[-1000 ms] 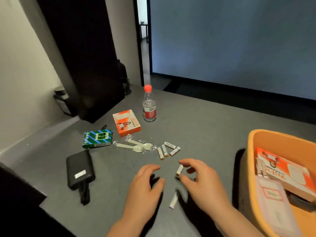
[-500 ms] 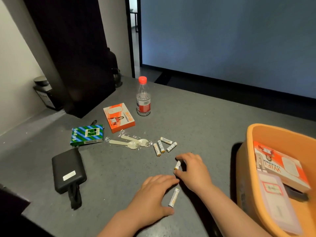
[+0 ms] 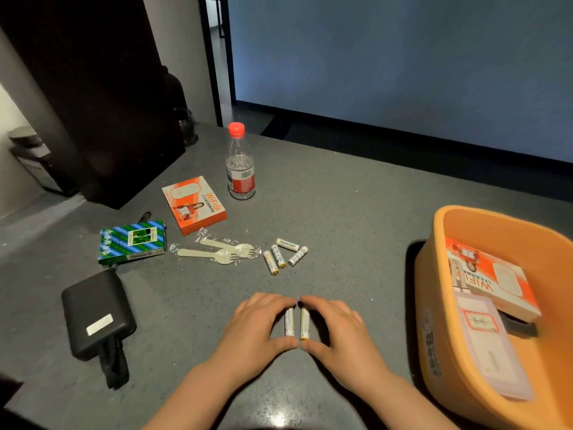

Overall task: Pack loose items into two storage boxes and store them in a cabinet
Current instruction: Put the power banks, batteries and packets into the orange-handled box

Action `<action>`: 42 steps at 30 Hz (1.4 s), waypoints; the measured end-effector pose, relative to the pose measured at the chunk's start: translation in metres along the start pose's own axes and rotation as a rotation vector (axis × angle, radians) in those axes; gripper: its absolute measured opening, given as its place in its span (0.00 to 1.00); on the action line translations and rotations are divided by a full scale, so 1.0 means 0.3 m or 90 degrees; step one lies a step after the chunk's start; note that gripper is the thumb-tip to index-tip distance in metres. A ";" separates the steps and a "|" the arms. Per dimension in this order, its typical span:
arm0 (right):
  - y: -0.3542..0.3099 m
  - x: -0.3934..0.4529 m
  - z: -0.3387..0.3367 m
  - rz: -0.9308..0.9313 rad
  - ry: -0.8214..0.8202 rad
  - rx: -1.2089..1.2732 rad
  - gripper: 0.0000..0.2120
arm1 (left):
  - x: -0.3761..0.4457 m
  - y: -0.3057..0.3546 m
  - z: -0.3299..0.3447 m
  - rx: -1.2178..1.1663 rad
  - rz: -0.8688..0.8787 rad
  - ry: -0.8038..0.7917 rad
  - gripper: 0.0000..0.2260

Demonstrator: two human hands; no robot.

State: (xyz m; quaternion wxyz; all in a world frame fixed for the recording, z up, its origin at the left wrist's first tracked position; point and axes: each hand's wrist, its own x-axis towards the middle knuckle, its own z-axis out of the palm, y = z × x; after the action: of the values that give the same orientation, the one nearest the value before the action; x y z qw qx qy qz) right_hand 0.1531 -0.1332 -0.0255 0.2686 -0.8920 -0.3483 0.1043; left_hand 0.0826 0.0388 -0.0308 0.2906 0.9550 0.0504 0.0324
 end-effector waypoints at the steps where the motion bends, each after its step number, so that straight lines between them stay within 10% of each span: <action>1: -0.008 0.006 0.013 -0.004 -0.001 0.031 0.31 | 0.000 0.000 -0.001 0.002 0.004 0.001 0.28; 10: 0.000 0.064 -0.020 0.083 0.018 0.301 0.34 | -0.012 -0.004 0.005 0.006 0.027 -0.022 0.33; 14: -0.020 0.200 -0.059 0.170 0.168 0.179 0.22 | 0.002 0.023 0.031 0.021 0.041 -0.034 0.31; 20: -0.039 0.400 -0.066 0.169 0.018 -0.009 0.38 | 0.002 0.000 0.033 0.013 0.035 -0.027 0.25; 30: -0.018 0.500 -0.081 0.010 -0.150 -0.167 0.35 | -0.008 -0.079 -0.016 -0.017 0.021 -0.031 0.27; 42: -0.011 0.332 -0.055 -0.011 -0.046 -0.105 0.27 | -0.003 -0.064 -0.001 -0.047 0.015 0.017 0.25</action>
State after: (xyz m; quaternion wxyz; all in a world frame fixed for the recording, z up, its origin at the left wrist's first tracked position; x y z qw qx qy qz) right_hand 0.2307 -0.0704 -0.0099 0.1826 -0.9037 -0.3728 0.1049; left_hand 0.0803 0.0548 -0.0412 0.3249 0.9435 0.0416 0.0502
